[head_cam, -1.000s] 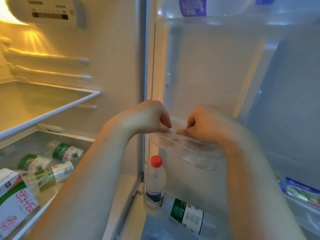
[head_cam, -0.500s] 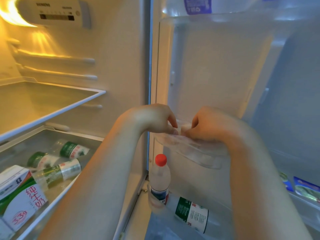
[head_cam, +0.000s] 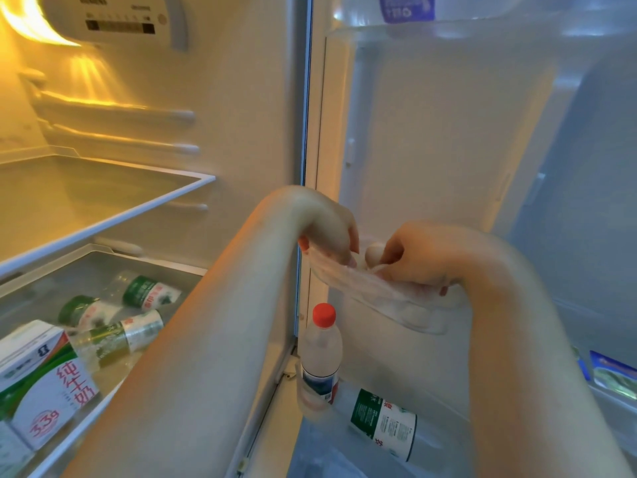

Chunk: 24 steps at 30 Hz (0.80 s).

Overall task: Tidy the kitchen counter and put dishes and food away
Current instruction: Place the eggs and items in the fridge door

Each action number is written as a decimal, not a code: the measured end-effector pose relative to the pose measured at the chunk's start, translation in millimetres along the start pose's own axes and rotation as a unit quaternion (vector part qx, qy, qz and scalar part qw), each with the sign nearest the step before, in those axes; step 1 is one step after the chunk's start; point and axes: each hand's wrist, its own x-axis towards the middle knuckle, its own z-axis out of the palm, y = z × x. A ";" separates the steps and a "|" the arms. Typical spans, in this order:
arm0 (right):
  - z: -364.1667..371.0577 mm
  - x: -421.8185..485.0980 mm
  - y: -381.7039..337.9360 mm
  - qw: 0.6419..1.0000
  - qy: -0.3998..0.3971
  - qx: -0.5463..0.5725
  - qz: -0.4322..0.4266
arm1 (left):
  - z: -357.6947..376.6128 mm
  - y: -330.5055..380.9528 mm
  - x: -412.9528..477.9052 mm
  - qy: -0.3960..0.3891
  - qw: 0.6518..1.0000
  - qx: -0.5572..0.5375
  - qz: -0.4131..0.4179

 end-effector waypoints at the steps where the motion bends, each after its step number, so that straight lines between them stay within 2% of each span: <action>1: 0.0 0.2 1.0 1.000 -0.005 -0.003 -0.008 | 0.5 0.0 -0.2 -0.003 1.000 -0.001 -0.001; 6: 0.1 0.2 4.4 0.999 -0.029 -0.022 -0.037 | 2.7 -2.0 -2.7 -0.007 1.000 -0.006 0.012; 12: 0.0 -1.4 6.9 0.998 -0.006 -0.020 -0.052 | 7.9 -4.2 -7.3 0.011 0.999 -0.026 0.019; 17: -1.1 -2.4 8.9 0.998 0.027 -0.020 -0.060 | 15.4 -9.2 -6.4 0.078 0.993 -0.083 0.032; 21: -2.5 -3.1 13.3 0.997 0.043 -0.011 -0.060 | 20.7 -17.9 -8.3 0.131 0.976 -0.155 0.074; 24: -1.9 -2.8 17.9 0.994 0.089 0.027 -0.053 | 25.3 -23.9 -8.0 0.160 0.960 -0.205 0.106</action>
